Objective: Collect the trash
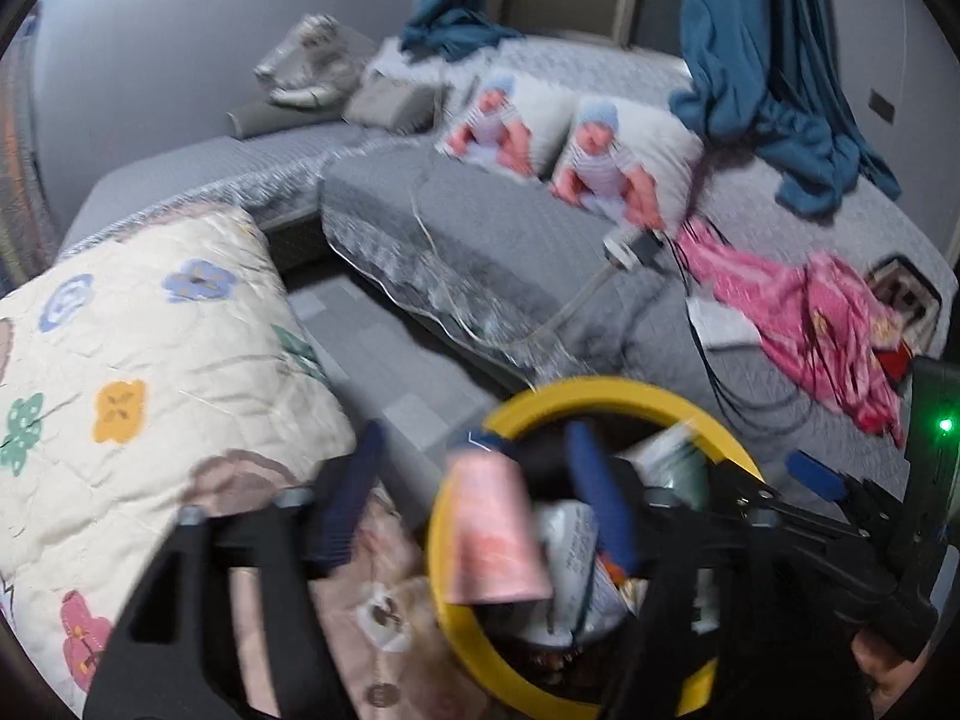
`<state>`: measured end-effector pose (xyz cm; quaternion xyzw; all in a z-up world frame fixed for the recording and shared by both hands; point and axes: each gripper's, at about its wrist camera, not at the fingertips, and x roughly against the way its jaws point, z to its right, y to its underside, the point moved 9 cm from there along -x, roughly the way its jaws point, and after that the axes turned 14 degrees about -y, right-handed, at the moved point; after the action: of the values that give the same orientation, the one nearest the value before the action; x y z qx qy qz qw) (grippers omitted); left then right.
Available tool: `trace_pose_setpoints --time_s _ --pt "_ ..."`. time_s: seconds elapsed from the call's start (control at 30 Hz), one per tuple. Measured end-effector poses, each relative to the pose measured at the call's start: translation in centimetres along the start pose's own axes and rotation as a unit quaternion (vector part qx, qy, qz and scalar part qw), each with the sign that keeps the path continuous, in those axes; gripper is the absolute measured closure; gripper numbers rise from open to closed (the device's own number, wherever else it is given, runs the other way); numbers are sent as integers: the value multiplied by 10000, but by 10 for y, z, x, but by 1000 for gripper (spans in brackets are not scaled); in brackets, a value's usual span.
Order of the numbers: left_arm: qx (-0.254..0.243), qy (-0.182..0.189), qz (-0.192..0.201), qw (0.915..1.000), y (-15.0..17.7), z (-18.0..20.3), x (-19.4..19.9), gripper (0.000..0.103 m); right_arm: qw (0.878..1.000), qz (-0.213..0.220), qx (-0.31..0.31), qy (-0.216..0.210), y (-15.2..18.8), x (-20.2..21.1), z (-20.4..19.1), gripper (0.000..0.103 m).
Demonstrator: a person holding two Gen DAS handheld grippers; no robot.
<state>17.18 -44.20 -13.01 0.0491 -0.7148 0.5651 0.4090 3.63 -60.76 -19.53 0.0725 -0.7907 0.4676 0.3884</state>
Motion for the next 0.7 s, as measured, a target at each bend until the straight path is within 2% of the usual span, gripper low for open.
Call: trace_pose_setpoints --time_s 0.1,0.13,0.2,0.33,0.43,0.57,0.7 --pt "296 -121 200 9993 -9 -22 12 12 9998 67 95 188 -3 4 -3 15" --pt "415 -191 298 9985 -13 -33 18 10 9996 79 157 222 -4 5 -7 12" --pt "554 -289 406 9972 -17 -50 26 9 9992 159 253 248 -7 6 -15 8" --pt "843 -525 489 9939 -22 -90 38 9 9977 273 494 386 -12 4 -30 8" --pt "1048 -699 575 9904 -19 -121 48 8 9985 274 476 85 -12 -3 -46 8" --pt "1032 -1090 744 9859 -13 -157 61 8 9982 247 547 -60 -11 -8 -67 8" --pt "1033 -1553 890 9784 -2 -195 80 8 9954 358 789 -421 -9 0 -112 8"
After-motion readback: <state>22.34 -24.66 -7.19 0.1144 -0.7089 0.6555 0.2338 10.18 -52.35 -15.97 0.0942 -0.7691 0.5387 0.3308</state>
